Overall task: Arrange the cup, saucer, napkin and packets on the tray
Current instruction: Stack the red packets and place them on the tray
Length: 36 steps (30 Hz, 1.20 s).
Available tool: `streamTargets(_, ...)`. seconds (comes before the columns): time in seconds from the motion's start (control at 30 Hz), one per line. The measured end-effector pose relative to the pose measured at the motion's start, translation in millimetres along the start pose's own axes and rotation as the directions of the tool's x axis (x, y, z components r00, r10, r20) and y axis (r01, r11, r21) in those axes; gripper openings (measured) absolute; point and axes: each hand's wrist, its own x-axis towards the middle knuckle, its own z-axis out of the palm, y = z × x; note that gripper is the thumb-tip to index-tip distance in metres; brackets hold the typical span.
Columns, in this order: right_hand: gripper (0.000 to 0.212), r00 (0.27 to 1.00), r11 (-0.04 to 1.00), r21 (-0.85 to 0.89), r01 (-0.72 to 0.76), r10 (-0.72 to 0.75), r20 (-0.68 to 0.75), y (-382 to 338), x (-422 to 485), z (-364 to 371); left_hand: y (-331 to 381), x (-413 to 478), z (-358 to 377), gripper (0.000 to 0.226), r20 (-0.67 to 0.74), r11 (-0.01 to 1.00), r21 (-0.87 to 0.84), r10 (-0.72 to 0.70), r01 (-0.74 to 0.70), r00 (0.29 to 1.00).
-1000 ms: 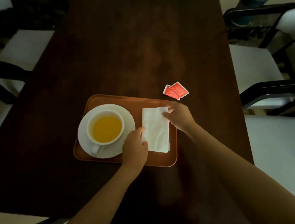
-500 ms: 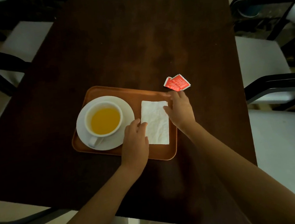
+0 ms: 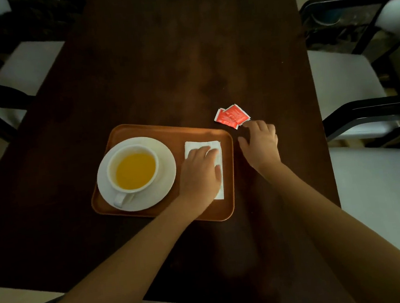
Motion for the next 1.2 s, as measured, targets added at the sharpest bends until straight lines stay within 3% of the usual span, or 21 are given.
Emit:
streamTargets(0.33, 0.052, 0.99, 0.981, -0.18, 0.07, -0.045, 0.137, 16, 49, -10, 17, 119, -3, 0.039, 0.089, 0.999, 0.015, 0.027, -0.029, 0.996)
streamTargets(0.47, 0.047, 0.981, 0.966, -0.224, 0.128, -0.091, 0.169, 16, 58, -1, 14, 134, 8, 0.051, 0.174, 1.0, 0.001, 0.019, -0.019, 0.985)
streamTargets(0.87, 0.029, 0.977, 0.949, -0.243, 0.201, -0.211, -0.019, 35, 62, 12, -3, 147, 22, 0.071, 0.171, 0.993, 0.11, 0.024, -0.044, 0.985)
streamTargets(1.0, 0.028, 0.956, 0.915, -0.302, 0.268, -0.291, -0.033, 45, 54, 9, -3, 145, 23, 0.061, 0.174, 0.977, 0.185, 0.077, -0.109, 0.982)
streamTargets(1.13, 0.023, 0.956, 0.964, -0.117, 0.239, -0.255, -0.144, 55, 42, 1, -3, 143, 25, 0.037, 0.21, 0.952, 0.237, 0.147, -0.196, 0.967)
streamTargets(1.2, 0.022, 0.963, 0.987, 0.029, 0.159, -0.149, -0.225, 57, 36, -5, -3, 145, 27, 0.033, 0.228, 0.94, 0.257, 0.165, -0.223, 0.96)
